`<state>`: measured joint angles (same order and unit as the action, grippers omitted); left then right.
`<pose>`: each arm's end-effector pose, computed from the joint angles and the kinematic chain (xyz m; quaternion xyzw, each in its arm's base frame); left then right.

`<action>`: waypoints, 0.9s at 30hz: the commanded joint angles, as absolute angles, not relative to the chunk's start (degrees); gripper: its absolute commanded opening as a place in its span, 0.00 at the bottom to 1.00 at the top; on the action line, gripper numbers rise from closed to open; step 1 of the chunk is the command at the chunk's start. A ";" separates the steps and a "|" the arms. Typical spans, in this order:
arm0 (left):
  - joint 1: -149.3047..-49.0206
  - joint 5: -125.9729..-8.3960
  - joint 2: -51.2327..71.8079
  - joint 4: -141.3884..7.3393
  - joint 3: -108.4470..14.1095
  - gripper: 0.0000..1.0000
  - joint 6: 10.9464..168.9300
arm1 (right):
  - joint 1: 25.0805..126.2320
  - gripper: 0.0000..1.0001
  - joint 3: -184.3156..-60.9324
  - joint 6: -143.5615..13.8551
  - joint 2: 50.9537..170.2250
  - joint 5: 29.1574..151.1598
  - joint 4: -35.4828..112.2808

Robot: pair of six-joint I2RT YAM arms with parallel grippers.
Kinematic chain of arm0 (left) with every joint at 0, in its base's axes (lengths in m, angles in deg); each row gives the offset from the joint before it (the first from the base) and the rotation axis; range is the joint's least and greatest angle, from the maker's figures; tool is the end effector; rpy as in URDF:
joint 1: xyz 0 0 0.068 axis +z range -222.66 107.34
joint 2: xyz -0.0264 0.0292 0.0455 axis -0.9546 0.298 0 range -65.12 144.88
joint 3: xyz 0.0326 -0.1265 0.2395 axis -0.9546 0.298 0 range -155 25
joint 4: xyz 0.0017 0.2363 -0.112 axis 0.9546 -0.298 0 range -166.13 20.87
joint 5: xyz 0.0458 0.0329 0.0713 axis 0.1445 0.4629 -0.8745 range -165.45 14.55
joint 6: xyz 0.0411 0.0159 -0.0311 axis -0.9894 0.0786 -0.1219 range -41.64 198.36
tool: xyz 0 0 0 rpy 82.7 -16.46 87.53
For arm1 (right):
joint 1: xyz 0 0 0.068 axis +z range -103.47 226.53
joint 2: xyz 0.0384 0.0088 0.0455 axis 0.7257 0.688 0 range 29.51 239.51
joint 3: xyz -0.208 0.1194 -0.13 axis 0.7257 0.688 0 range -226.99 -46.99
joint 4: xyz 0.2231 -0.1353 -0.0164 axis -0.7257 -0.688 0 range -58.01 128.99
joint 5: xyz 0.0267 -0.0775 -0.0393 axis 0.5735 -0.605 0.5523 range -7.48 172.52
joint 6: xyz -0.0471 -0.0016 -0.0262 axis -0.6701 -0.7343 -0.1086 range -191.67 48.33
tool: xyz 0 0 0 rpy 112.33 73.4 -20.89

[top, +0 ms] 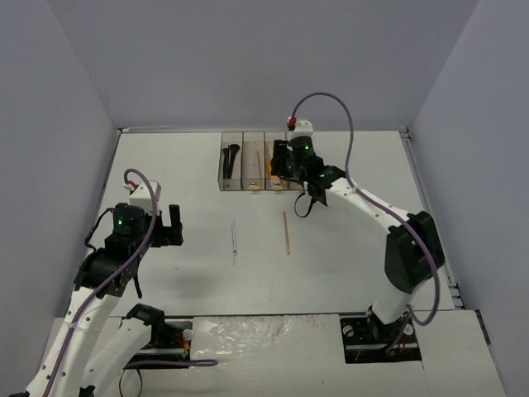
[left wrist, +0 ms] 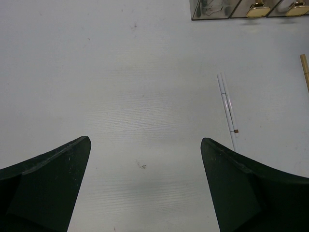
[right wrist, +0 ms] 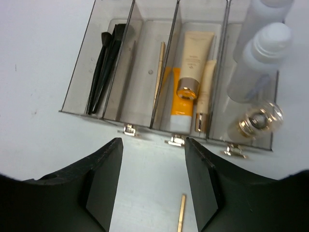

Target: Organize the makeup

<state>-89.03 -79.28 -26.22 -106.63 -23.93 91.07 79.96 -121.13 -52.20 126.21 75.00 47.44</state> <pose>0.1375 -0.0380 0.3306 0.0099 0.8544 -0.1025 0.5093 0.3415 0.2198 0.3104 -0.0557 0.7860 0.2270 0.5723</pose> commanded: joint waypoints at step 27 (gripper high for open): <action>-88.48 -79.75 -24.34 -104.46 -25.19 0.97 92.07 | 91.11 0.12 -94.91 -40.70 129.56 63.22 52.65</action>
<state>-88.98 -79.34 -24.77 -106.62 -23.93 91.24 90.00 -93.97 -41.57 127.42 66.28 51.72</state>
